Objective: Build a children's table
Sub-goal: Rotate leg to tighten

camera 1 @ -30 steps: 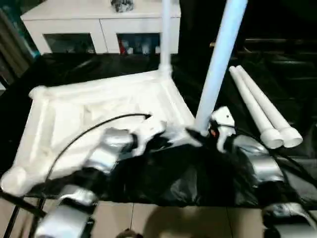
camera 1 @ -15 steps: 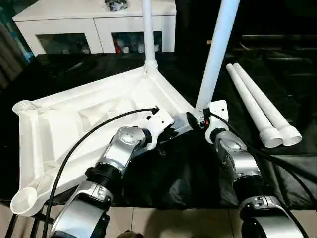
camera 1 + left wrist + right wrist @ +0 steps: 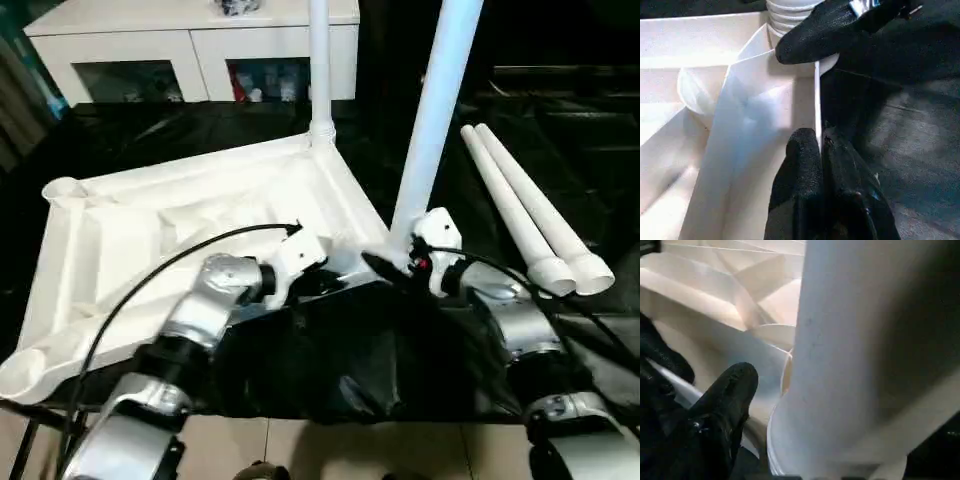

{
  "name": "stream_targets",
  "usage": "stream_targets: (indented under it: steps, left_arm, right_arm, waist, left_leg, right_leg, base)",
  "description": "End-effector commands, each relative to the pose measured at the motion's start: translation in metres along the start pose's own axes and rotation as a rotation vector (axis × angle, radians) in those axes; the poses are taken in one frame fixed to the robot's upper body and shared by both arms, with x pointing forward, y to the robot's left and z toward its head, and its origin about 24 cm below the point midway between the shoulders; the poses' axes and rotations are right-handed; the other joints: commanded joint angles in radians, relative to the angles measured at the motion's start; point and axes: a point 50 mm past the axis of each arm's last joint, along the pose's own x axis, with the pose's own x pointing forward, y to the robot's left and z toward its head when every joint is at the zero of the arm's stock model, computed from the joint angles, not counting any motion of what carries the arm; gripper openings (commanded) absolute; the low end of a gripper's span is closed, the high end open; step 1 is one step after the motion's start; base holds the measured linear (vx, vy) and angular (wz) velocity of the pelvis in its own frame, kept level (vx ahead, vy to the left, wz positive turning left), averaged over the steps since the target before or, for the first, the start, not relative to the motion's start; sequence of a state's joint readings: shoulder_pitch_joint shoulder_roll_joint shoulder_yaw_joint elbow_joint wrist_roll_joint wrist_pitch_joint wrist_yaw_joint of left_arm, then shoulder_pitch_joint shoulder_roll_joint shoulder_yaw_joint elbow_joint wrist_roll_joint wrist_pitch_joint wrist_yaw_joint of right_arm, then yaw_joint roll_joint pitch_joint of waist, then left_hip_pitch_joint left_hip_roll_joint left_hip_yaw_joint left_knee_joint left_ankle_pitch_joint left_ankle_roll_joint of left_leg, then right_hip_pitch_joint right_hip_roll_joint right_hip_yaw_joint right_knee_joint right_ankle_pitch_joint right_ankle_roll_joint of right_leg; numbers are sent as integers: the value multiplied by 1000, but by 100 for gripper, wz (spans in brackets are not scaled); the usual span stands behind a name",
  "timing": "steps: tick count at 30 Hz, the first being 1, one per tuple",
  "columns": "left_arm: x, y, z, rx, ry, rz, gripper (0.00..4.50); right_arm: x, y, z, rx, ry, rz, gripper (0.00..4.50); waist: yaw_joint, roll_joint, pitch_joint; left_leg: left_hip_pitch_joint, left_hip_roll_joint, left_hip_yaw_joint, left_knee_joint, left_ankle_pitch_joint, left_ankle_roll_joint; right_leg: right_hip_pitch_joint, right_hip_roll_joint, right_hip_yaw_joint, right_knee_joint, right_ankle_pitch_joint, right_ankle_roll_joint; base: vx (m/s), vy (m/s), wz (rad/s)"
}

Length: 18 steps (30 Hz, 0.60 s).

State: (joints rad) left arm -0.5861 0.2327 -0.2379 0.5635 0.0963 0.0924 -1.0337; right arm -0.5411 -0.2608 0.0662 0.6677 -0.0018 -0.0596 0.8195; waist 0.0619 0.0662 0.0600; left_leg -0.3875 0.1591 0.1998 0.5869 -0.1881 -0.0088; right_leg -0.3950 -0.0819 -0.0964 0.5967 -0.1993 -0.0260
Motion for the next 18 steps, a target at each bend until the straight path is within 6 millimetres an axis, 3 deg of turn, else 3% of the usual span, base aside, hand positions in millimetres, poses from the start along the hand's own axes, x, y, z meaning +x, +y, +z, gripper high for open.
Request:
stream_targets:
  steps: [1,4,6,7,9,13,18]
  left_arm:
    - [7,-12,17,63,-83,-121,0]
    - [2,-15,17,69,-86,-170,0]
    - [-2,-17,16,70,-85,-221,0]
    - [-4,-19,16,69,-85,-245,0]
    - [-5,-19,16,71,-84,-262,0]
    - [-7,-19,15,67,-78,-280,0]
    - [-9,-19,15,64,-74,-293,0]
  right_arm:
    - [8,21,-3,-32,41,189,394]
    - [2,26,-1,-42,38,315,394]
    - [-4,32,0,-31,43,433,394]
    - [-6,34,0,-27,48,481,370]
    - [-8,36,0,-24,54,519,363]
    - [-10,38,-2,-6,67,571,328]
    - [-15,42,-2,21,73,626,296]
  waist:
    - [9,-16,-67]
    - [14,-16,-67]
    - [18,-17,-66]
    - [21,-16,-64]
    - [26,-16,-61]
    - [31,-18,-58]
    - [36,-17,-60]
  left_leg:
    - [11,85,-40,-54,-77,159]
    - [8,87,-39,-47,-62,193]
    - [10,89,-38,-48,-73,196]
    - [9,90,-39,-50,-84,192]
    - [12,92,-38,-52,-110,175]
    - [15,91,-39,-58,-164,119]
    - [15,91,-40,-56,-142,118]
  right_leg:
    - [55,-94,60,-45,23,-273]
    - [52,-96,59,-43,41,-274]
    - [50,-93,58,-46,12,-268]
    - [48,-93,57,-47,-16,-267]
    - [45,-93,59,-53,-68,-261]
    - [43,-95,64,-61,-164,-244]
    - [43,-93,65,-57,-131,-240]
  base:
    - [0,0,0]
    - [0,0,0]
    - [0,0,0]
    - [0,0,0]
    - [0,0,0]
    - [0,0,0]
    - [0,0,0]
